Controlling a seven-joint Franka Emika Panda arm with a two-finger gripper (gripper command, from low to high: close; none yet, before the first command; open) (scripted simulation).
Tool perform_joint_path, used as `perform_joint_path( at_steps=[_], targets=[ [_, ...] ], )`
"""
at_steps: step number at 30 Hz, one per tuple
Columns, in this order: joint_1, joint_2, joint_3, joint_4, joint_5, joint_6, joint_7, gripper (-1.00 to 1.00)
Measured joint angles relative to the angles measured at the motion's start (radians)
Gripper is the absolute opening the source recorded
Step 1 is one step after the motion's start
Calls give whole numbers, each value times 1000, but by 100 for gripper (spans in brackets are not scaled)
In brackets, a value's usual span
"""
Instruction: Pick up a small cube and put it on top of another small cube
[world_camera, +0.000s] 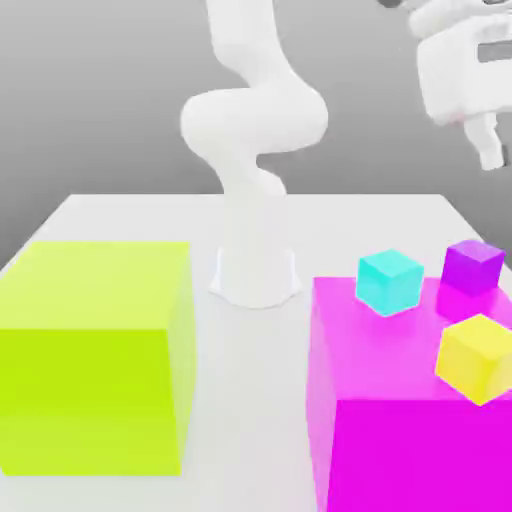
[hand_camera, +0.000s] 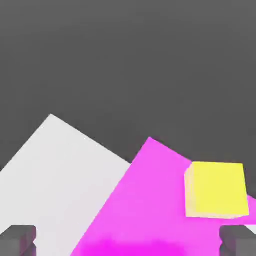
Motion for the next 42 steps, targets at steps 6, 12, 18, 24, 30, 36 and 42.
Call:
perform_joint_path(
  at_steps=[6,12,18,24,30,36,42],
  targets=[
    [119,156,110,-60,22,53,-44,0],
    [195,321,187,-174,-58,160,-87,0],
    [175,374,159,-351,-204,368,-91,0],
    [287,535,0,-346,-438,545,89,0],
    [388,625,-113,-328,-496,620,137,-100],
    [341,566,-55,-341,-447,573,98,-100],
    [305,358,48,-369,-203,406,-54,-100]
  ],
)
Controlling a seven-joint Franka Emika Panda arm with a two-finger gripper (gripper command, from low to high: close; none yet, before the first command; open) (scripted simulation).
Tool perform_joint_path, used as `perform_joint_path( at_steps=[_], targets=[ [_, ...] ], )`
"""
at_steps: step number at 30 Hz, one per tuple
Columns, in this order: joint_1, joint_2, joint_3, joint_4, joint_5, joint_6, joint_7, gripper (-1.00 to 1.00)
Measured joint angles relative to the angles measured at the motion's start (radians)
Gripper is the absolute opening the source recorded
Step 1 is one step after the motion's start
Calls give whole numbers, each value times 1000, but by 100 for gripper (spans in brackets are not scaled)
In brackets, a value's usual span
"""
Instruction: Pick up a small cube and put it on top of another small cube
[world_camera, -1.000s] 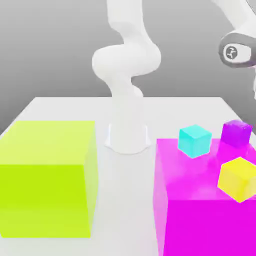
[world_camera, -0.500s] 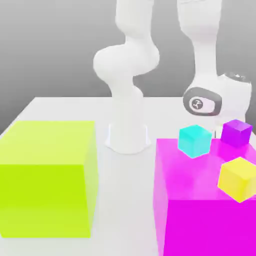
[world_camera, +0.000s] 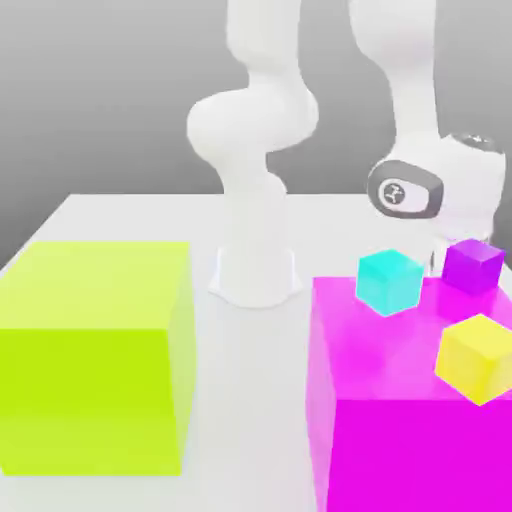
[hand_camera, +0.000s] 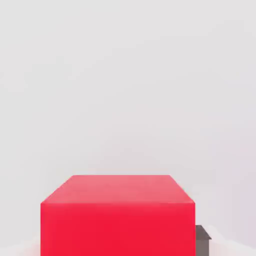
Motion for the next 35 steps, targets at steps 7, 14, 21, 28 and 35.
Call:
perform_joint_path(
  at_steps=[7,14,21,28,35],
  targets=[
    [27,3,8,221,-123,-247,154,-100],
    [10,-65,-51,420,-142,-547,131,-100],
    [-93,-261,-182,484,-73,-803,-71,-100],
    [-195,-436,-370,393,-51,-840,-312,-100],
    [-200,-394,-388,302,-52,-702,-329,100]
  ],
)
